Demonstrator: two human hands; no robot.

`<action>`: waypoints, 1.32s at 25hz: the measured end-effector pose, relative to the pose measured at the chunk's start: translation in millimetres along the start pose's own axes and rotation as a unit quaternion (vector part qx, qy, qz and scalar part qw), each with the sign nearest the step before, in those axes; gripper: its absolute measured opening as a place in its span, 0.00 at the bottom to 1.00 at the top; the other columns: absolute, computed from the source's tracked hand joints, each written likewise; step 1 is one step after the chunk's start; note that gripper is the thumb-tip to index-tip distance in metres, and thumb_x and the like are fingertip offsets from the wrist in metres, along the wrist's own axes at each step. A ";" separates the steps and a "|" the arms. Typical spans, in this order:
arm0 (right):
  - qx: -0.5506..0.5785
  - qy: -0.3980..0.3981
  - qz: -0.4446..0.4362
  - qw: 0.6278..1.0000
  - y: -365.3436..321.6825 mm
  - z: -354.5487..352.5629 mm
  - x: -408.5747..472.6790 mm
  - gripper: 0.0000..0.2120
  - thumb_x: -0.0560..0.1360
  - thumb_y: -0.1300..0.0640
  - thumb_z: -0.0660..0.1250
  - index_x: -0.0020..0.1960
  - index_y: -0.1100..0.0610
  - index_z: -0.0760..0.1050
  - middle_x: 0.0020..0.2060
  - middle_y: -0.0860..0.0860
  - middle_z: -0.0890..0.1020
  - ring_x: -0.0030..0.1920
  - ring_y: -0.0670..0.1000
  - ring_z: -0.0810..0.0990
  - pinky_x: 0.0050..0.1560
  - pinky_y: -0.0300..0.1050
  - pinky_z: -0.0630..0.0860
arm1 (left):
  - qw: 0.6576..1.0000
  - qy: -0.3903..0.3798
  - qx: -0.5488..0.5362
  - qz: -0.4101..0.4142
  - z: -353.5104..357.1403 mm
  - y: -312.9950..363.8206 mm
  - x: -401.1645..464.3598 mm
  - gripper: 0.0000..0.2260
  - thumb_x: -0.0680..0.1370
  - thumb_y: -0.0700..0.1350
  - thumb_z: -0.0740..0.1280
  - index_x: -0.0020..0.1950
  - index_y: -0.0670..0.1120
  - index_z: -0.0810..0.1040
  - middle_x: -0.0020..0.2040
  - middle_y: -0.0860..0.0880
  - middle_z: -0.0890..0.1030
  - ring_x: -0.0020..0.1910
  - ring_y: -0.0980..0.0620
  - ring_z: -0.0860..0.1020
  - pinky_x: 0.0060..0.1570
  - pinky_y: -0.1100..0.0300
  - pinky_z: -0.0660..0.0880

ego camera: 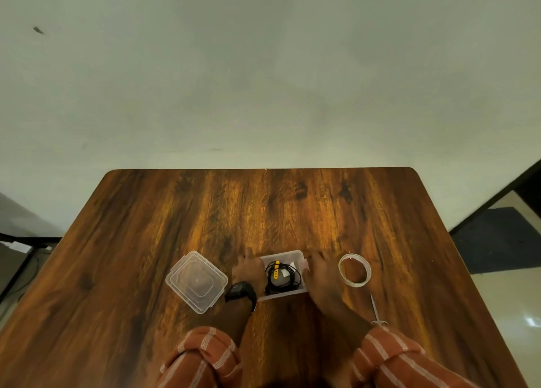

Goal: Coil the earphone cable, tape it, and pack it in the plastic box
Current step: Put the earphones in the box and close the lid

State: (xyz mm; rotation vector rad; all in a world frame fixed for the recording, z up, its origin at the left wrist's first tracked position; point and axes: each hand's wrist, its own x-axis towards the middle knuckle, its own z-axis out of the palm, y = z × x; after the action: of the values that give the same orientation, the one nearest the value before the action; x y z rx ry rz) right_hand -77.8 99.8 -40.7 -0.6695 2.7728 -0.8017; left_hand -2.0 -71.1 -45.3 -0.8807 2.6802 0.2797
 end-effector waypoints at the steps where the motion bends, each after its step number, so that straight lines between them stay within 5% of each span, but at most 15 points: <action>1: -0.079 0.005 -0.074 0.994 1.1 -0.6 -4.2 0.17 0.72 0.57 0.68 0.61 0.52 0.76 0.58 0.48 0.79 0.58 0.52 0.77 0.55 0.49 0.77 | 1.000 0.002 0.006 -0.002 1.2 2.8 -1.3 0.13 0.78 0.42 0.63 0.61 0.40 0.77 0.66 0.43 0.67 0.61 0.41 0.70 0.59 0.46 0.75; 5: -0.206 -0.118 -0.287 0.928 -9.6 13.7 -15.1 0.23 0.77 0.52 0.62 0.71 0.56 0.70 0.72 0.54 0.71 0.74 0.57 0.66 0.73 0.60 0.61 | 1.000 0.010 0.010 0.001 2.4 2.9 -3.9 0.12 0.78 0.43 0.63 0.59 0.43 0.78 0.65 0.44 0.70 0.60 0.42 0.73 0.58 0.48 0.75; 9: -0.217 -0.268 -0.258 0.902 -17.0 23.1 -17.1 0.35 0.76 0.43 0.39 0.79 0.58 0.50 0.80 0.55 0.52 0.80 0.55 0.45 0.75 0.55 0.34 | 1.000 0.028 -0.005 0.008 8.1 -0.5 -7.8 0.11 0.79 0.46 0.62 0.54 0.44 0.81 0.61 0.44 0.73 0.54 0.44 0.77 0.53 0.49 0.78; 15: -0.231 -0.298 -0.240 0.895 -18.2 22.2 -17.6 0.32 0.80 0.41 0.43 0.80 0.55 0.44 0.80 0.52 0.45 0.79 0.52 0.40 0.74 0.54 0.33 | 0.975 0.178 -0.112 0.073 14.6 -46.9 -41.2 0.14 0.80 0.55 0.60 0.60 0.52 0.78 0.59 0.49 0.75 0.54 0.50 0.75 0.56 0.53 0.74; 20: -0.223 -0.289 -0.216 0.906 -18.4 32.7 -16.3 0.32 0.80 0.40 0.42 0.80 0.54 0.45 0.80 0.51 0.47 0.79 0.52 0.41 0.73 0.56 0.32 | 0.984 0.149 -0.055 -0.079 56.5 -93.1 -74.4 0.20 0.78 0.53 0.66 0.68 0.47 0.73 0.68 0.45 0.74 0.66 0.44 0.72 0.67 0.45 0.70; 26: -0.216 -0.308 -0.205 0.904 -17.2 34.3 -15.2 0.33 0.80 0.39 0.43 0.80 0.53 0.43 0.80 0.51 0.46 0.79 0.52 0.40 0.75 0.57 0.33 | 0.988 0.134 -0.041 -0.066 51.4 -108.7 -76.0 0.16 0.72 0.43 0.75 0.58 0.43 0.78 0.56 0.42 0.82 0.53 0.41 0.81 0.55 0.42 0.80; 28: -0.212 -0.307 -0.208 0.904 -15.7 33.6 -13.2 0.34 0.79 0.38 0.45 0.80 0.53 0.44 0.80 0.51 0.46 0.79 0.53 0.40 0.75 0.57 0.33 | 0.985 0.098 -0.122 -0.073 39.7 -107.5 -76.7 0.21 0.68 0.42 0.79 0.58 0.40 0.78 0.52 0.40 0.82 0.48 0.40 0.82 0.49 0.40 0.81; 30: -0.218 -0.309 -0.215 0.901 -15.2 33.5 -12.8 0.36 0.78 0.37 0.46 0.80 0.54 0.44 0.80 0.51 0.46 0.79 0.53 0.40 0.76 0.59 0.34 | 0.968 0.075 -0.231 -0.058 1.5 -92.7 -91.7 0.19 0.74 0.43 0.74 0.62 0.42 0.75 0.54 0.41 0.80 0.50 0.41 0.79 0.50 0.45 0.80; 33: -0.216 -0.307 -0.219 0.901 -17.2 32.3 -12.5 0.36 0.78 0.37 0.47 0.80 0.54 0.45 0.80 0.51 0.46 0.79 0.53 0.41 0.76 0.59 0.36 | 0.941 0.241 -0.234 -0.044 -41.1 -73.8 -104.4 0.08 0.80 0.46 0.65 0.54 0.43 0.74 0.45 0.50 0.75 0.44 0.50 0.75 0.40 0.61 0.70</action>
State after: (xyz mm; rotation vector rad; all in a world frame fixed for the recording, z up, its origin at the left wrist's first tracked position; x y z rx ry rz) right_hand -51.0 77.8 -57.9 -1.3796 2.2247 0.0225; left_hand 113.1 -84.1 22.6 -1.3556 3.0601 0.7998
